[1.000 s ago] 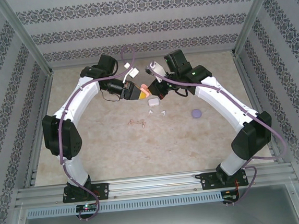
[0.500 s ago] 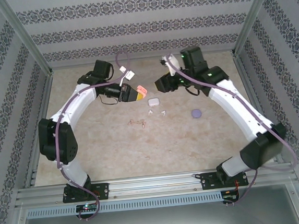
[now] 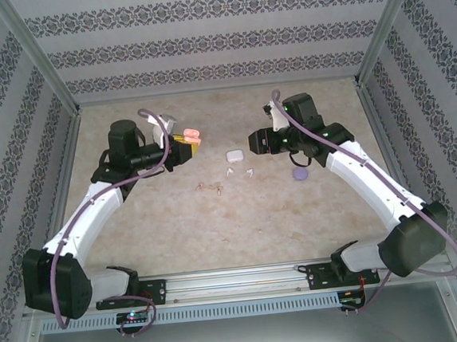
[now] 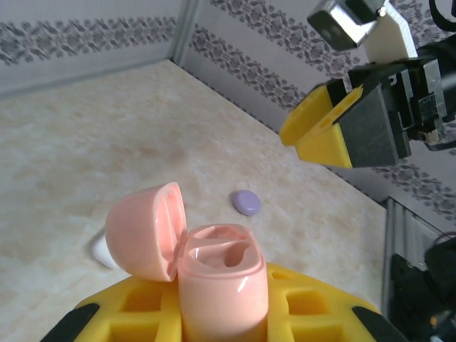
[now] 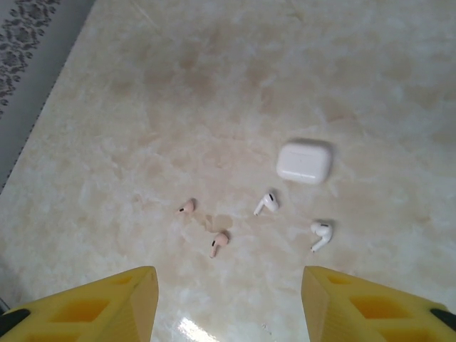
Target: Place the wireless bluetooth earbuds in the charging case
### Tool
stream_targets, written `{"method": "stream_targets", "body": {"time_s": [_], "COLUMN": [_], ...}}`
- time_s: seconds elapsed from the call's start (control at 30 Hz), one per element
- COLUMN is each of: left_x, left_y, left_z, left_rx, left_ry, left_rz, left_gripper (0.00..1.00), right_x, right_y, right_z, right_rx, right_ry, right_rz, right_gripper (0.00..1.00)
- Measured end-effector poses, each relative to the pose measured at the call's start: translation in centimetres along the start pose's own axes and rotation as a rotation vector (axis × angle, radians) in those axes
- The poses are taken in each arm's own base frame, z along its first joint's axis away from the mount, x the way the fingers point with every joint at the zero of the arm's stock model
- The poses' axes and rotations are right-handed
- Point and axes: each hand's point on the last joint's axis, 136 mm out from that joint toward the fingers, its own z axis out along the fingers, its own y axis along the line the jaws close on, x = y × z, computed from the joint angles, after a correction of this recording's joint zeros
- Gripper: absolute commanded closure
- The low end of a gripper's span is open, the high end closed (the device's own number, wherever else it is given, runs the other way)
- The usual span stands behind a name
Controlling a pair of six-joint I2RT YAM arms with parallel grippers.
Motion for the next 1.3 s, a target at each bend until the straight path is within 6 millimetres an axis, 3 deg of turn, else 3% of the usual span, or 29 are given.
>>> {"method": "stream_targets", "body": {"time_s": [0.23,0.4,0.6,0.8,1.03,1.3], "left_x": [0.5,-0.6,-2.2,-3.7,-4.2,-4.4], "left_y": [0.9,1.3,3.2,5.1,6.8,7.1], "left_z": [-1.2,-2.3,-4.4,-6.6,-8.3,-8.8], "left_rx": [-0.153,-0.26,-0.429,-0.577,-0.691,-0.715], "left_ry": [-0.128,-0.242,-0.386,-0.499,-0.567,-0.59], "left_rz": [0.108,0.181,0.193,0.133,0.05,0.023], "left_gripper": [1.0,1.0,1.0,1.0,1.0,1.0], "right_x": [2.1,5.2,8.5,8.9,9.3,9.8], "right_y": [-1.1,-0.9,0.2,2.7,5.5,5.9], "right_z": [3.3,7.1,11.5,14.8,18.1,20.8], "right_rx": [0.084,0.156,0.234,0.254,0.275,0.371], "right_ry": [0.067,0.163,0.264,0.285,0.294,0.293], "right_rz": [0.106,0.155,0.184,0.221,0.325,0.432], "right_gripper": [0.44,0.45,0.46,0.48,0.51,0.54]}}
